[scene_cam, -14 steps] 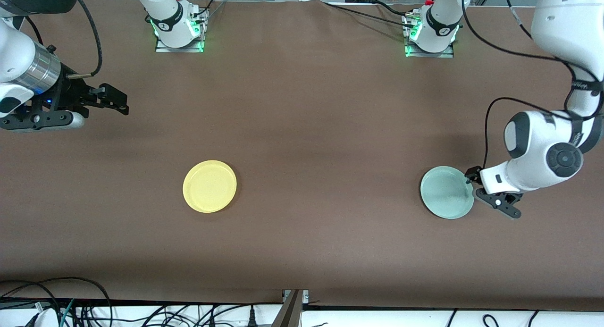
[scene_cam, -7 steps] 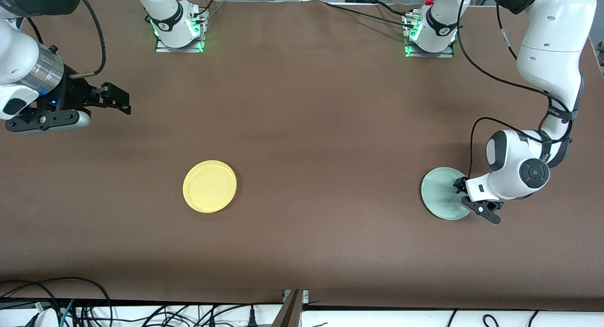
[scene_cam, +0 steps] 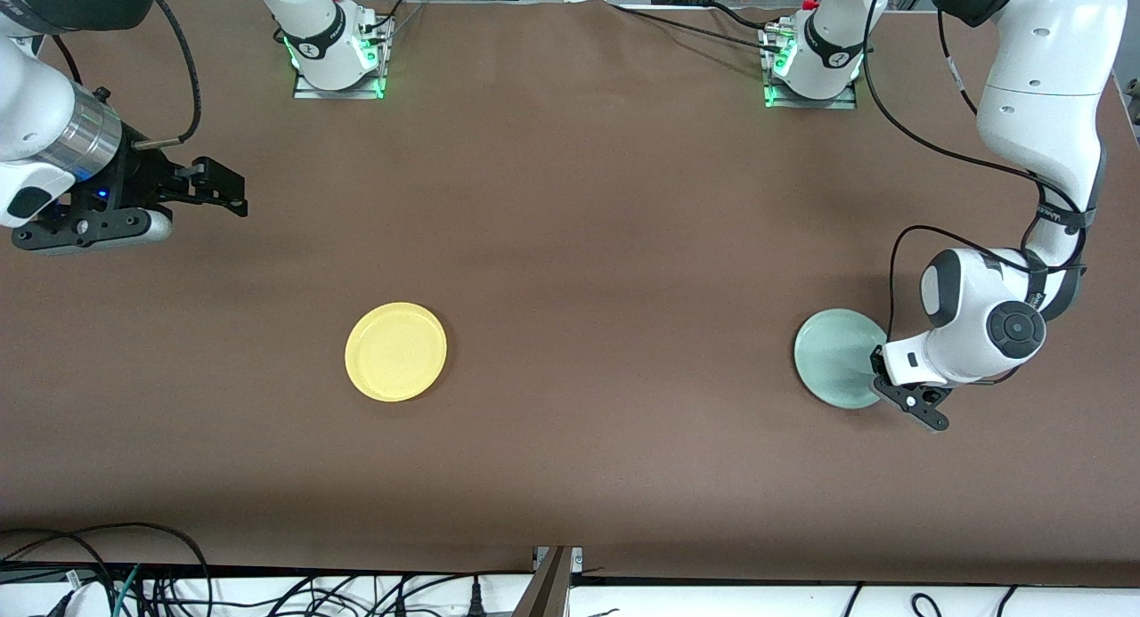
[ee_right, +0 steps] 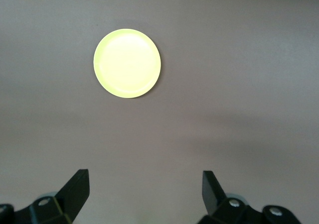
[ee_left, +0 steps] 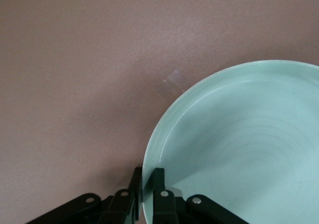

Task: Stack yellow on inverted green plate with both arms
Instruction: 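Lower the left gripper to the green plate's rim and grasp it, then lift the green plate with the left gripper and flip it over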

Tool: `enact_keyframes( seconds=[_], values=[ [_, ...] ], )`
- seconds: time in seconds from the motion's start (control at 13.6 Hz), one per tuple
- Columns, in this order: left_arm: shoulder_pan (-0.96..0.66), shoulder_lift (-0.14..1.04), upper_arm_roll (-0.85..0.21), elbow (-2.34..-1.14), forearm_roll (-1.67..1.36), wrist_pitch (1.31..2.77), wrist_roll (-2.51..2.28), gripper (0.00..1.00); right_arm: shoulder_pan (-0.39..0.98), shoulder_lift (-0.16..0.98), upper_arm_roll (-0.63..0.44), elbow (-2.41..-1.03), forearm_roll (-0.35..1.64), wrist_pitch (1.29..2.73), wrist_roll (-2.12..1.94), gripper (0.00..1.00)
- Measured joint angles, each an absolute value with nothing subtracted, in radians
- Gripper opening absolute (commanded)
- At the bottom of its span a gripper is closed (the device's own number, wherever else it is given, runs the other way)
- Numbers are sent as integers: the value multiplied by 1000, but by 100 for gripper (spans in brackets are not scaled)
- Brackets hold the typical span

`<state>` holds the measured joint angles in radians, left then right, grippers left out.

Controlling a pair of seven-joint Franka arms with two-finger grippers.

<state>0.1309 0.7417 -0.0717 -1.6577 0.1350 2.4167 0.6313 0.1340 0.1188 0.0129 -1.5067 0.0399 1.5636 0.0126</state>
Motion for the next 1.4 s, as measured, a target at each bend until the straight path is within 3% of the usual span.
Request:
enact_keyframes(
  seconds=[0.37, 0.88, 1.4],
  values=[
    [97, 721, -82, -1614, 153, 2384, 644, 0, 134, 120, 13, -1507, 40, 1564, 12, 100],
    [-124, 659, -81, -1408, 462, 2091, 590, 0, 134, 120, 13, -1508, 40, 1564, 11, 100],
    [-521, 701, -72, -1377, 934, 1787, 156, 0, 134, 120, 13, -1509, 40, 1564, 11, 100]
  ],
)
